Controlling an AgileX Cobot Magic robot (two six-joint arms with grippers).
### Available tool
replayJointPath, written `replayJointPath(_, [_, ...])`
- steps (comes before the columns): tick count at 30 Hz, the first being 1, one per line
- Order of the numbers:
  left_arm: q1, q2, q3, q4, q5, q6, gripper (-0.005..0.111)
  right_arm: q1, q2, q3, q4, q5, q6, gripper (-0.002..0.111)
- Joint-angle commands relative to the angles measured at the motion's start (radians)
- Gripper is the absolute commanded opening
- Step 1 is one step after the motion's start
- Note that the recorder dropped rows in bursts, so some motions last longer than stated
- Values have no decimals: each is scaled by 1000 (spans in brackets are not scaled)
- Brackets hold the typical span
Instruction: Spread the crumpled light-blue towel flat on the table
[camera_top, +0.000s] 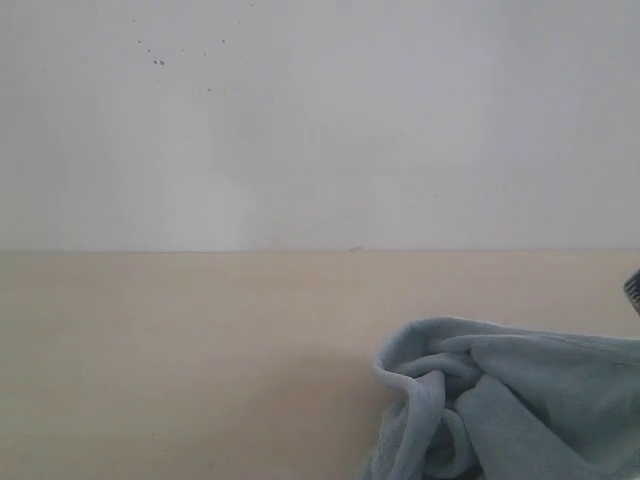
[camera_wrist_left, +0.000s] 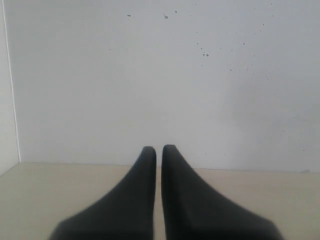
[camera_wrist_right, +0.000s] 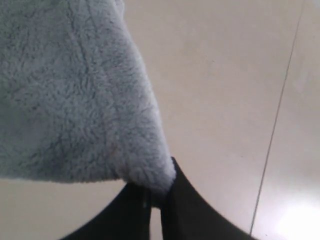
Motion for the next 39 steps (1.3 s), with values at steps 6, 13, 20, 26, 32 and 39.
replayJointPath(6, [-2,-2,4,-2,4,5,4,-5,-5,3,54,-86,-3,4])
replayJointPath(13, [-2,-2,4,-2,4,5,4,-5,-5,3,29,-79,0,4])
replayJointPath(20, [-2,-2,4,-121,-37,-252,4,-5,-5,3,-72,-37,64,4])
replayJointPath(26, [-2,-2,4,-143,-109,-491,4,-5,-5,3,-72,-37,64,4])
replayJointPath(32, [-2,-2,-14,-143,114,-746,4,-5,-5,3,-47,-40,66,4])
replayJointPath(39, [-75,-2,-103,-445,334,-396,4,-5,-5,3,-48,-45,64,4])
